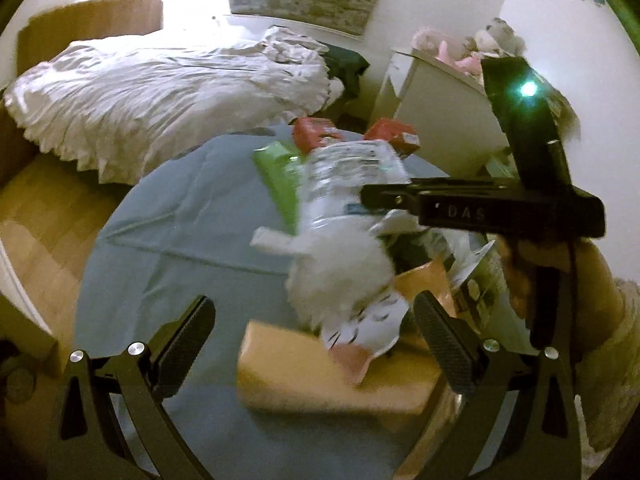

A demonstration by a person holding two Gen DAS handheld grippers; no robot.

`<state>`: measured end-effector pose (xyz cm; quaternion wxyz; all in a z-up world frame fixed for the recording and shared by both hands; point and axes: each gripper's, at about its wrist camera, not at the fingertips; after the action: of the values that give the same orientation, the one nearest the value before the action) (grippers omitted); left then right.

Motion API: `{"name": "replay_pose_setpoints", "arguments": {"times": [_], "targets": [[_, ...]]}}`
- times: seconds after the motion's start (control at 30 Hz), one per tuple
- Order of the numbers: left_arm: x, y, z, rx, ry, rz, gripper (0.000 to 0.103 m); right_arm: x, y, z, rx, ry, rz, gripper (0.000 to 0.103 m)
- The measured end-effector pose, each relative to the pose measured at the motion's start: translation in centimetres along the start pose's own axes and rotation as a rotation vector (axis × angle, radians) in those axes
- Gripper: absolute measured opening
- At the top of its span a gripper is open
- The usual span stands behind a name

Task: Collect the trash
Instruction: 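Grasp the white fluffy cat-face wrapper with the left tool while the right tool grasps a clear plastic bag, then carry both items to the black bin and open both tools to drop them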

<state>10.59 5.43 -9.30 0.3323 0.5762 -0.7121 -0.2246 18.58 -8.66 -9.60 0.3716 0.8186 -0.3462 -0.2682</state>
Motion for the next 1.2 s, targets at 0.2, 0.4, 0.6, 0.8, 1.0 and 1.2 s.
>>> {"name": "replay_pose_setpoints", "arguments": {"times": [0.2, 0.4, 0.6, 0.8, 1.0, 1.2], "targets": [[0.6, -3.7, -1.5, -0.088, 0.011, 0.072, 0.066, 1.1, 3.4, 0.4, 0.082, -0.071, -0.115, 0.016], [-0.5, -3.8, -1.4, -0.064, 0.125, 0.084, 0.042, 2.7, 8.9, 2.0, 0.211, -0.137, -0.188, 0.014], [2.8, 1.2, -3.0, 0.074, 0.111, 0.088, 0.042, 6.5, 16.0, 5.9, 0.410, -0.238, -0.185, 0.014], [10.0, 2.0, -5.3, 0.133, 0.045, 0.210, 0.042, 14.1, 22.8, 12.9, 0.612, -0.397, 0.056, 0.014], [19.8, -3.2, -7.3, 0.065, -0.036, 0.358, 0.042, 23.2, 24.9, 18.9, 0.621, -0.573, 0.294, 0.014], [27.4, -11.0, -8.8, -0.046, -0.069, 0.463, 0.042, 30.0, 23.3, 23.4, 0.553, -0.700, 0.387, 0.014]]}}
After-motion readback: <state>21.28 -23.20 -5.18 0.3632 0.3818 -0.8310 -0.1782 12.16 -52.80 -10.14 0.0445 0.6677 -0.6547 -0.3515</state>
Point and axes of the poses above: each gripper's, at about its wrist camera, not at the fingertips, and y roughly against the way its jaws point, x to its right, z to its underside, and after that the axes turned 3 degrees about -y, right-handed
